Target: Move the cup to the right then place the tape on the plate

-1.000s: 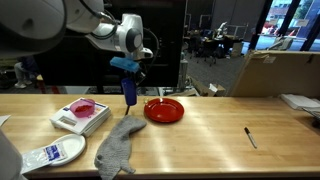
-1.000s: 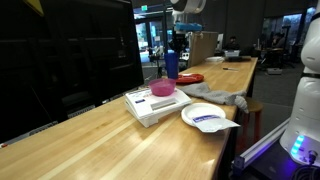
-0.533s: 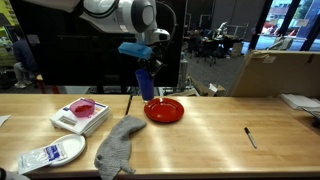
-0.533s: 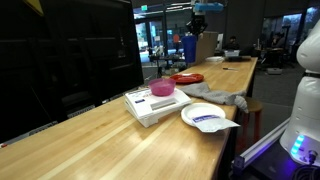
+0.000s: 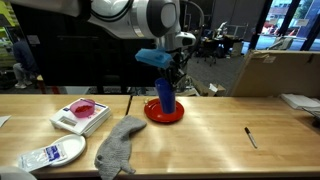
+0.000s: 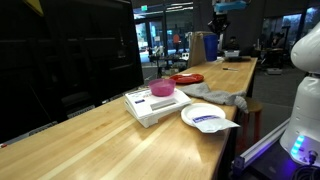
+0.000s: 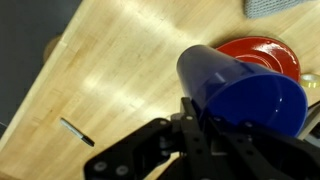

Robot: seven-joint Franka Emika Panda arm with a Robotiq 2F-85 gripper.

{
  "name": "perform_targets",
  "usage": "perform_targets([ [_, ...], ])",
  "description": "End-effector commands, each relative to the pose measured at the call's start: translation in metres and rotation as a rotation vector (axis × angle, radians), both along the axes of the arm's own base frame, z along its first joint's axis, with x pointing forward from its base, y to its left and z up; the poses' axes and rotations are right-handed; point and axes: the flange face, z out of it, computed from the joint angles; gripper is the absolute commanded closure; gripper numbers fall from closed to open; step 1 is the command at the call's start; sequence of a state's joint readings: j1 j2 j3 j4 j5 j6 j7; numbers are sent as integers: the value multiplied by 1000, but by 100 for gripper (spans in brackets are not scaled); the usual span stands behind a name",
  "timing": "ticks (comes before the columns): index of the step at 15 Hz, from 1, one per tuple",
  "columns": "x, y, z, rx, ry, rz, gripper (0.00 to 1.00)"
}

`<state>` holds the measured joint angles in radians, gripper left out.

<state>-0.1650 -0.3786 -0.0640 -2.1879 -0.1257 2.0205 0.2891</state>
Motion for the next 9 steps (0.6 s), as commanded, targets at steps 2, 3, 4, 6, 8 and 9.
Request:
perform_targets([
  [2,-29,-21,-36,-5,20,-87,98],
  [3,-32,-26,-45,-3,26,-101,98],
  [4,-36,-31,-52,-2,28,-112,98],
  [6,-41,-39,-63,-1,29,-129,98],
  [8,-44,-43,-68,52,-12,-132,98],
  [9,-44,-43,-71,67,-35,-134,98],
])
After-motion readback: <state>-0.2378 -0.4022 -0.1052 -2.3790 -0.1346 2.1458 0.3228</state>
